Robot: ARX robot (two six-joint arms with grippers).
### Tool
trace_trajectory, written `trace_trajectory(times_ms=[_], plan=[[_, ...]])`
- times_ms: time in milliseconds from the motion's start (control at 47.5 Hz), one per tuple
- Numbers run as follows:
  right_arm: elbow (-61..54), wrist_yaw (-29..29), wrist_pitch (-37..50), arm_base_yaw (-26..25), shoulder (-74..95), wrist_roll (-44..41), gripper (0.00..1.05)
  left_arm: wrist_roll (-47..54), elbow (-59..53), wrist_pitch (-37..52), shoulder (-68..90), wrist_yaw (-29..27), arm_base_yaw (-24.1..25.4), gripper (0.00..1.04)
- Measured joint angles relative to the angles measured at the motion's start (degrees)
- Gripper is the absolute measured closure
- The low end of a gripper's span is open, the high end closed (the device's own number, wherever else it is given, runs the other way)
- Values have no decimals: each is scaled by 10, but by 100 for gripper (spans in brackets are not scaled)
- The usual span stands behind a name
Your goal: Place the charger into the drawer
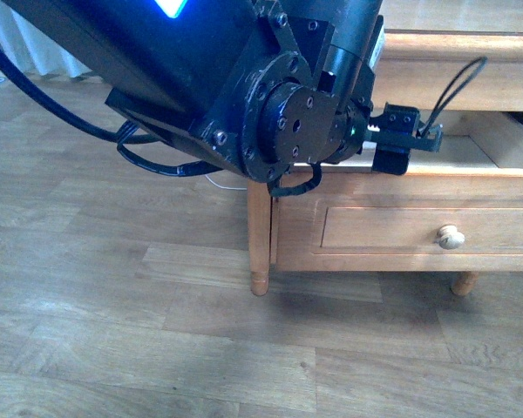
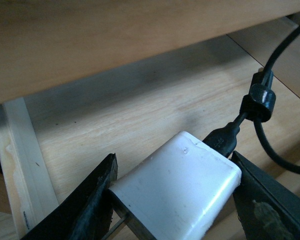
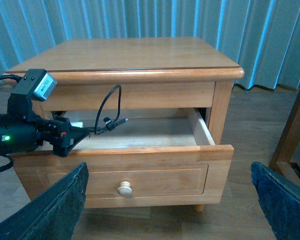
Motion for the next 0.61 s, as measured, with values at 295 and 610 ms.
trace_trajectory(times_ms=[295,610], plan=[[0,0,0,0,0,0,8,-12,10,2,9,-26,1,5],[0,0,0,0,0,0,8,-4,-91,20,-158,-31,25,6]])
